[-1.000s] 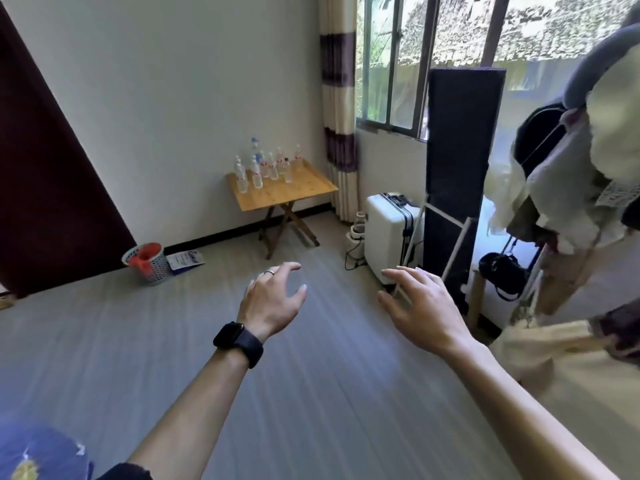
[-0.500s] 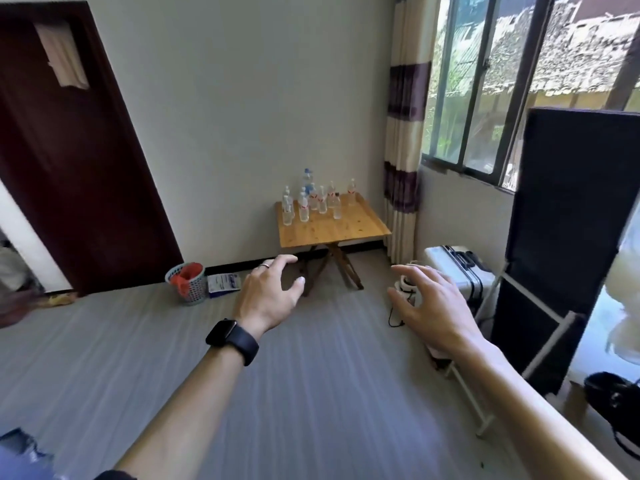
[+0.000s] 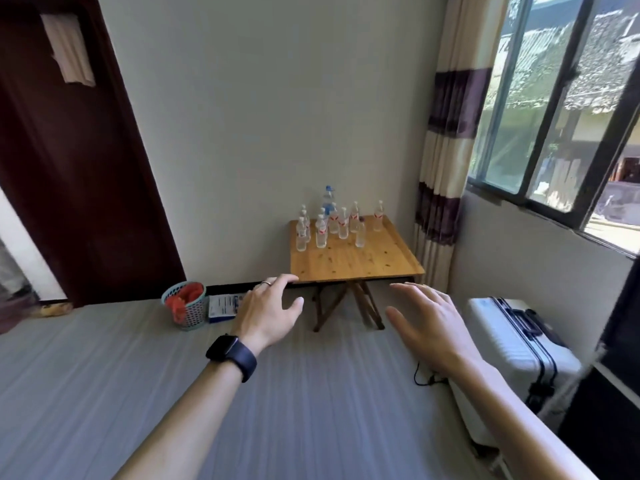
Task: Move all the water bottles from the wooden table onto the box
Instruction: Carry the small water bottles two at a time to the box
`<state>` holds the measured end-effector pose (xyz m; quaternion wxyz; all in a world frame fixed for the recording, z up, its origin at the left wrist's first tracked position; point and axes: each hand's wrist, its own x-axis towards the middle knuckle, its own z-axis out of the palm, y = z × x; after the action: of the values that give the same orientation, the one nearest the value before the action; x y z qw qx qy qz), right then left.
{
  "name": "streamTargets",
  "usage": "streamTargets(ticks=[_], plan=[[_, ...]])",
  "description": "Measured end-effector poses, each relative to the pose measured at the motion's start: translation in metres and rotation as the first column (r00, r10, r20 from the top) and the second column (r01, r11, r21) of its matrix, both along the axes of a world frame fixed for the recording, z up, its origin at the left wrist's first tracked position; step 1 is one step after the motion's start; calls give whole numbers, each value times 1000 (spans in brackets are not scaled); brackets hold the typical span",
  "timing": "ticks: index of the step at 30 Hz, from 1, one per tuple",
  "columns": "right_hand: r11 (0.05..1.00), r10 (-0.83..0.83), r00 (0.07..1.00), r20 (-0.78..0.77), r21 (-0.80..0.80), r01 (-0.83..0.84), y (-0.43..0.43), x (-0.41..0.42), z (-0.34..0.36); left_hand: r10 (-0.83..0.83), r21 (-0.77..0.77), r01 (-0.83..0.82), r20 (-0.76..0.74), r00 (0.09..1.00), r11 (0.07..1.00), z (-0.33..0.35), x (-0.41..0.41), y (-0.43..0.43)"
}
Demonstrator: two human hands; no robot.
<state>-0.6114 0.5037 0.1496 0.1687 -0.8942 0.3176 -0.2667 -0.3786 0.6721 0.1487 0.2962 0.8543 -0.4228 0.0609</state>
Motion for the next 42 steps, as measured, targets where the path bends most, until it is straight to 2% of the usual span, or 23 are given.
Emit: streamTargets(ticks=[13, 20, 26, 34, 42], plan=[[998, -16, 1000, 10, 59, 15, -230, 184, -24, -38, 15, 38, -12, 999, 999, -20, 175, -235], [998, 46, 998, -30, 47, -45, -365, 286, -26, 31, 41, -29, -67, 997, 999, -34, 256, -352], [991, 82, 995, -55, 112, -76, -455, 360, -50, 66, 67, -59, -108, 992, 996, -55, 330, -436], [988, 53, 993, -105, 149, -37, -572, 467, -93, 64, 162, -34, -184, 981, 986, -112, 441, -551], [983, -32, 986, -162, 171, 60, -689, 566, -110, 7, 187, 35, -220, 975, 982, -131, 550, -676]])
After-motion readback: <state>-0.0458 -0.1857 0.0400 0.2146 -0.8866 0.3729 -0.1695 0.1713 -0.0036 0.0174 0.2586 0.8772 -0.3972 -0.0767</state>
